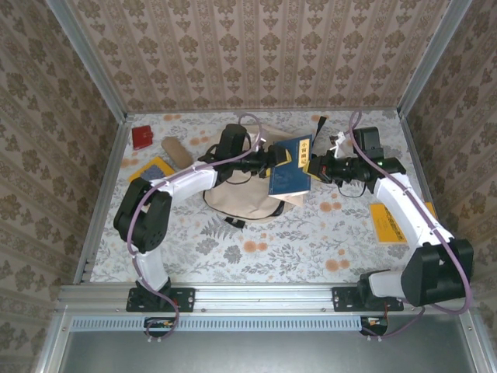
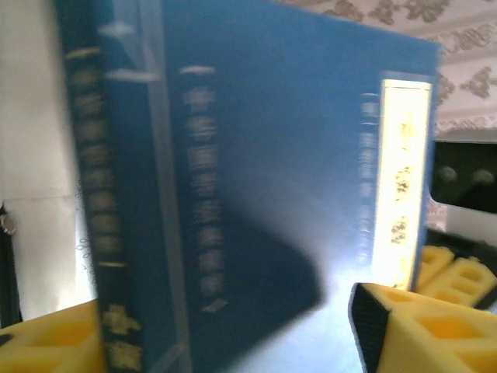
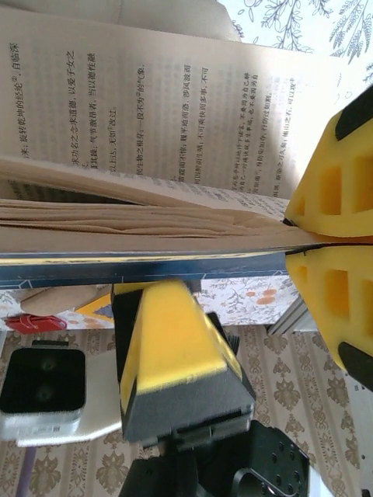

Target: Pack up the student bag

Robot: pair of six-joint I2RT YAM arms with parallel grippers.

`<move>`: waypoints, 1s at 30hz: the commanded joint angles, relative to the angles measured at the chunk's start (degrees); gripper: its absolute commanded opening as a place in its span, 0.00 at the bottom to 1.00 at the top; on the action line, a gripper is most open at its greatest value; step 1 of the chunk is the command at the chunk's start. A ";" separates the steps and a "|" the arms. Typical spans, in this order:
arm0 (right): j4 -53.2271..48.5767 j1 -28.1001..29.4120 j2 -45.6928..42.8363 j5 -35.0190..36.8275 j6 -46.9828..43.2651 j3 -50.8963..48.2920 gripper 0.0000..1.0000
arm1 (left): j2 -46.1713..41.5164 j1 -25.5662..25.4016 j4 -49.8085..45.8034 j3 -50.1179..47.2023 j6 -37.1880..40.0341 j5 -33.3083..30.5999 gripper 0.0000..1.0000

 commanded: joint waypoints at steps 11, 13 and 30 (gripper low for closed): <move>6.51 -2.57 -5.68 10.43 10.54 -8.42 0.88 | -5.80 2.55 0.26 -0.73 -0.65 -7.01 0.04; 15.32 -1.87 -7.04 7.21 17.69 -13.00 0.91 | -6.52 2.48 1.77 -0.73 -2.45 -11.28 0.03; 62.13 11.20 -3.12 19.82 59.01 -22.68 0.97 | -6.63 -1.16 11.43 -1.07 -21.14 -32.54 0.01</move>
